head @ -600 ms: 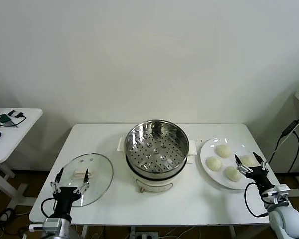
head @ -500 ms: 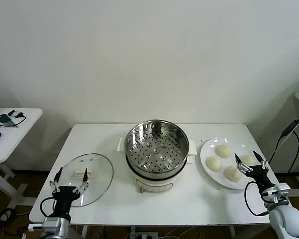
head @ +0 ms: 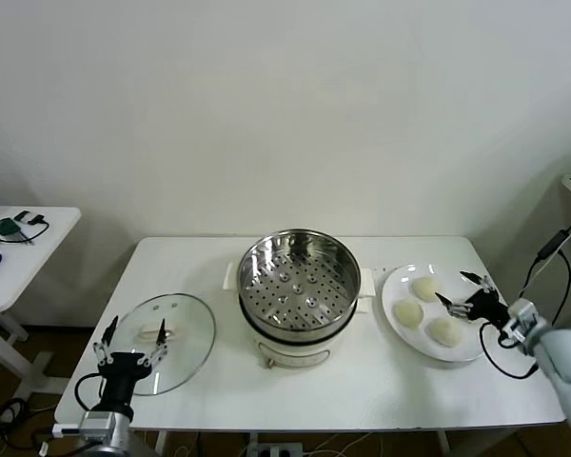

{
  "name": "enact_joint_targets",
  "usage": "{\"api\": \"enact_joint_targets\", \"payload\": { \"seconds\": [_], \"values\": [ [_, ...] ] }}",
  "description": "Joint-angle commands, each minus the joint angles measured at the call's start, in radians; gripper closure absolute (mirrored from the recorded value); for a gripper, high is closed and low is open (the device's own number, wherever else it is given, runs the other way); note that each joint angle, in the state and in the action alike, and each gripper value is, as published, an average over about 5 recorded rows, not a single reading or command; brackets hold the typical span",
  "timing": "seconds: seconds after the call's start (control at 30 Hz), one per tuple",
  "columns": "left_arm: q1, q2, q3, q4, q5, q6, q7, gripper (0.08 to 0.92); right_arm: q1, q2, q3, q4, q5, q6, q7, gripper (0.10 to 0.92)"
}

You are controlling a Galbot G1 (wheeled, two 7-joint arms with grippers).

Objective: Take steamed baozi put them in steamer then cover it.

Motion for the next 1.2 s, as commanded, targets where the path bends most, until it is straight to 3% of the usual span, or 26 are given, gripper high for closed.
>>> {"api": "enact_joint_targets", "payload": {
  "seconds": [0.03,0.47,0.87,1.2],
  "values": [
    [-0.002,0.011,-0.008,0.007,-0.016,0.004,-0.005,0.177,0.447,-0.048,-0.403,-0.233,-0.218,0.032,-0.257,0.203],
    [-0.008,0.029,-0.026,0.026,-0.029,0.01,-0.01,0.177,0.662,0.208,-0.64,-0.6,-0.332,0.122,-0.316,0.203],
    [-0.014,0.052,-0.05,0.043,-0.046,0.013,-0.012,0.177,0.642,0.406,-0.601,-0.763,-0.38,0.127,-0.304,0.203],
    [-0.013,0.06,-0.062,0.051,-0.053,0.01,-0.013,0.177,0.612,0.447,-0.521,-0.816,-0.5,0.145,-0.279,0.203]
  ]
}}
